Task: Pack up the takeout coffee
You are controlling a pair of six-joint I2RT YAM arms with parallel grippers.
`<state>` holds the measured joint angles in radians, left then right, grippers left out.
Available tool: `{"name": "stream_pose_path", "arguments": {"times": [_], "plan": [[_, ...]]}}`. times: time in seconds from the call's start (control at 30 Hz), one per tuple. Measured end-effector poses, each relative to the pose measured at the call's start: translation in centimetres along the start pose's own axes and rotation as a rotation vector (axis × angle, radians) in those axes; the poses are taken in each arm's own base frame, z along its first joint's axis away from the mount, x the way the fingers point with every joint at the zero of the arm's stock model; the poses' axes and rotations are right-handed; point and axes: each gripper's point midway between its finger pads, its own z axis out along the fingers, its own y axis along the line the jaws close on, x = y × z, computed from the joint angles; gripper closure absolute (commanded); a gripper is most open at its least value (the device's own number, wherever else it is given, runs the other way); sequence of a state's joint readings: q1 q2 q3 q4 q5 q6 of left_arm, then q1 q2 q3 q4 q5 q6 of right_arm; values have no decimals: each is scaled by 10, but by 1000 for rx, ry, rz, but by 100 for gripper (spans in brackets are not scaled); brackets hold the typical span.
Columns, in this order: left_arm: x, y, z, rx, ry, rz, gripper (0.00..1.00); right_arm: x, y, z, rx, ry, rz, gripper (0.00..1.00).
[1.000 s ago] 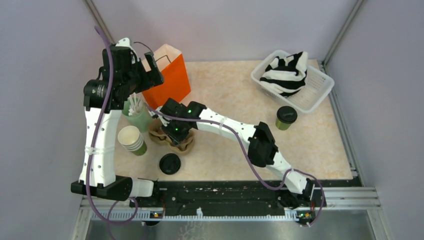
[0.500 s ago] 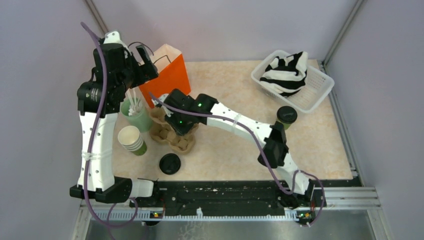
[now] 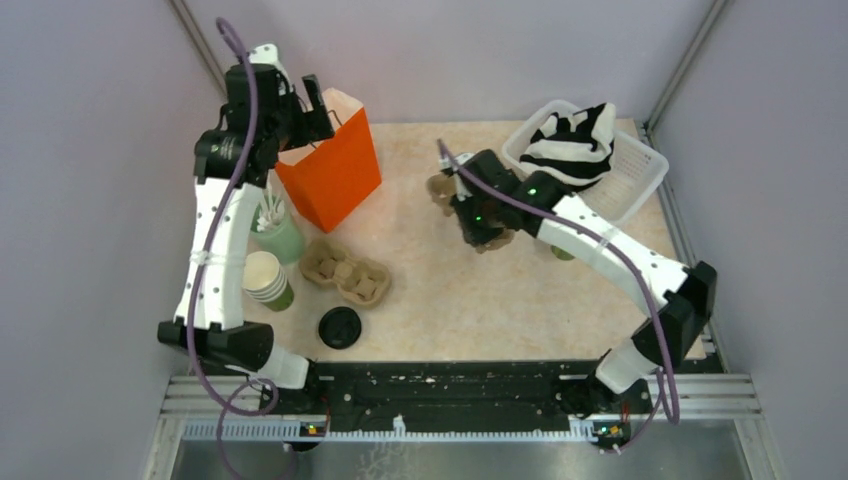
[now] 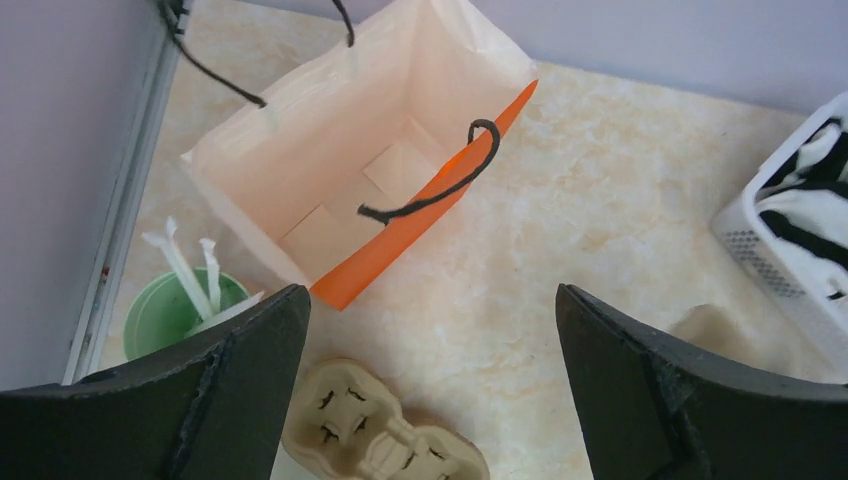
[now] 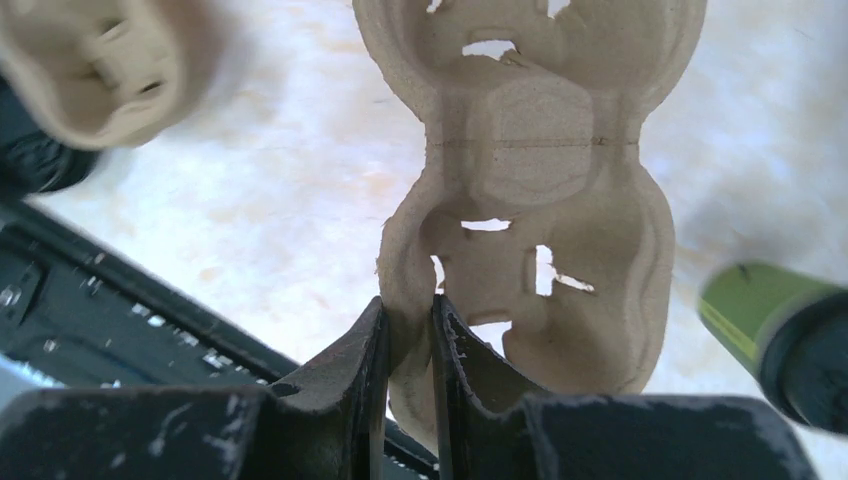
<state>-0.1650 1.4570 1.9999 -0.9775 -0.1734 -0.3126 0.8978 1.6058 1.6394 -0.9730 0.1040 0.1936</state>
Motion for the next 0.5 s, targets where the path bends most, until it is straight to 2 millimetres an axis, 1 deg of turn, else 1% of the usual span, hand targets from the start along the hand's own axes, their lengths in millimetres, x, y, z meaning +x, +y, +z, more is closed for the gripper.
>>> {"name": "stream_pose_path", "arguments": {"times": [0.03, 0.1, 0.13, 0.2, 0.23, 0.27, 0.3, 0.37, 0.43, 0.5], "plan": [[4, -2, 14, 3, 20, 21, 1, 5, -22, -5, 33, 2, 46, 100], [14, -4, 38, 1, 59, 55, 1, 5, -50, -15, 84, -14, 108, 100], [22, -3, 54, -9, 86, 79, 1, 1, -63, -23, 107, -39, 135, 100], [34, 0, 75, -28, 122, 118, 4, -5, -73, -35, 127, -73, 152, 100], [40, 3, 85, -39, 140, 140, 8, -11, -74, -42, 129, -95, 149, 100], [46, 5, 94, -49, 158, 163, 13, -19, -75, -48, 129, -119, 141, 100], [51, 8, 103, -61, 169, 187, 20, -28, -75, -54, 127, -148, 132, 100], [54, 11, 115, -75, 174, 222, 38, -42, -76, -65, 130, -194, 107, 100], [54, 11, 123, -75, 171, 253, 54, -55, -79, -75, 144, -233, 80, 100], [54, 9, 128, -59, 167, 276, 68, -63, -82, -78, 156, -257, 60, 100]]}}
